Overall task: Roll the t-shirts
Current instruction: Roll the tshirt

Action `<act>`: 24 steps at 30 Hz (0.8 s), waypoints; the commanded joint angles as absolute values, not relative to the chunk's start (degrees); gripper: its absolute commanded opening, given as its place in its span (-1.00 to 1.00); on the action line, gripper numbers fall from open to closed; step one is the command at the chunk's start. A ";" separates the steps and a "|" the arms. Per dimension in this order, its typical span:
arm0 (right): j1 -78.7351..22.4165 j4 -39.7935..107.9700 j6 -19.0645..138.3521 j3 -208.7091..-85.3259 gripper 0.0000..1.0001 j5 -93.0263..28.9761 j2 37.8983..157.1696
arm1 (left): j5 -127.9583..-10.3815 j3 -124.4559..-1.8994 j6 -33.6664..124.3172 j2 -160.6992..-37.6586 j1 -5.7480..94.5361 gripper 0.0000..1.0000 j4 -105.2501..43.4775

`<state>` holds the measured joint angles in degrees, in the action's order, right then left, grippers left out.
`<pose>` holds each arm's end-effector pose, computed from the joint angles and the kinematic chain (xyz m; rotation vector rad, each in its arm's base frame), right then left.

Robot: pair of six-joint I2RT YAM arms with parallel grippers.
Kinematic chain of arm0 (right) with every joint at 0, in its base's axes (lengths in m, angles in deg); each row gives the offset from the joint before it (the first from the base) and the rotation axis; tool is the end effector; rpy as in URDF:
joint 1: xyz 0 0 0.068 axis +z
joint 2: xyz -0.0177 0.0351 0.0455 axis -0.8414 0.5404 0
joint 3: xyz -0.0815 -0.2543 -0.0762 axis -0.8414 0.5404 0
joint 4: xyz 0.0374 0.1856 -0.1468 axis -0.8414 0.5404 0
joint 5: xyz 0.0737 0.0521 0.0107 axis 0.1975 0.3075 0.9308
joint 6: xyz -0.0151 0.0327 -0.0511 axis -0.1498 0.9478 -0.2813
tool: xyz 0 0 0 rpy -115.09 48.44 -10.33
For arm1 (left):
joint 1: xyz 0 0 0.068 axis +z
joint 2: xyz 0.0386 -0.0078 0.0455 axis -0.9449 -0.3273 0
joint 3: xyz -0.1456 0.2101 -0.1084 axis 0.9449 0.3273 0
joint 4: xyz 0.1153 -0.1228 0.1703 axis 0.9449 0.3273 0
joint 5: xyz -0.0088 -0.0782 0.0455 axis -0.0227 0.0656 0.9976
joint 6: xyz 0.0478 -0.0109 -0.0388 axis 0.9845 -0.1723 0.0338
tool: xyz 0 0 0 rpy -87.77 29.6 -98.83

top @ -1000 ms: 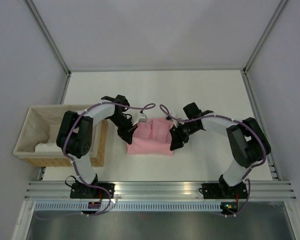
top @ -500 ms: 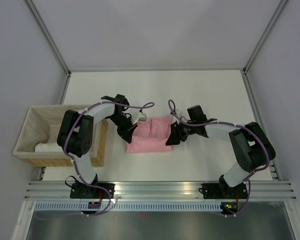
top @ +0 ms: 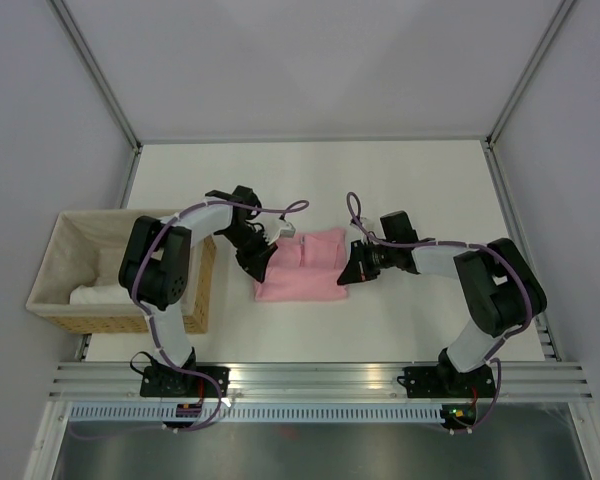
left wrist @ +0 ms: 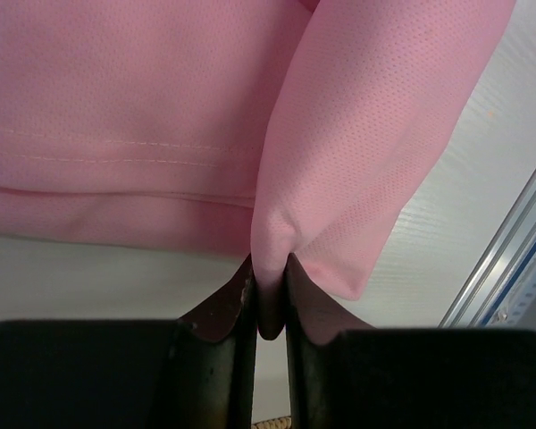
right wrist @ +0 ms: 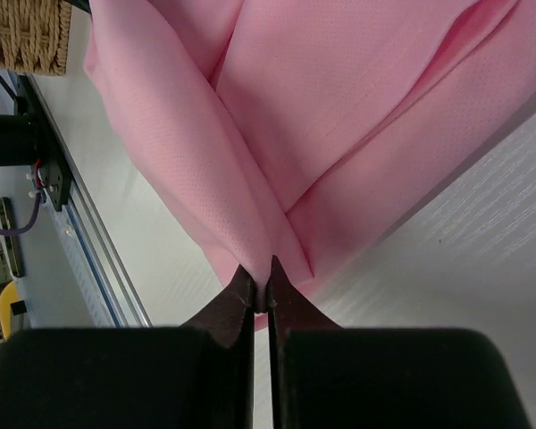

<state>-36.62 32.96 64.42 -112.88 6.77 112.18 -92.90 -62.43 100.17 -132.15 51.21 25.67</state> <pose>0.2575 0.1340 0.1505 -0.5439 2.4446 1.2477 0.2881 -0.1299 0.1692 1.5245 2.5099 -0.8315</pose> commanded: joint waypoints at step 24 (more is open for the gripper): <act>-37.42 33.93 69.61 -115.51 -0.81 1.38 112.52 | -74.63 -38.31 112.35 -98.05 36.73 0.14 -3.90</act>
<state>-37.06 34.75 68.16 -113.97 2.90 113.07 -83.32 -45.79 105.64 -101.40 42.16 6.18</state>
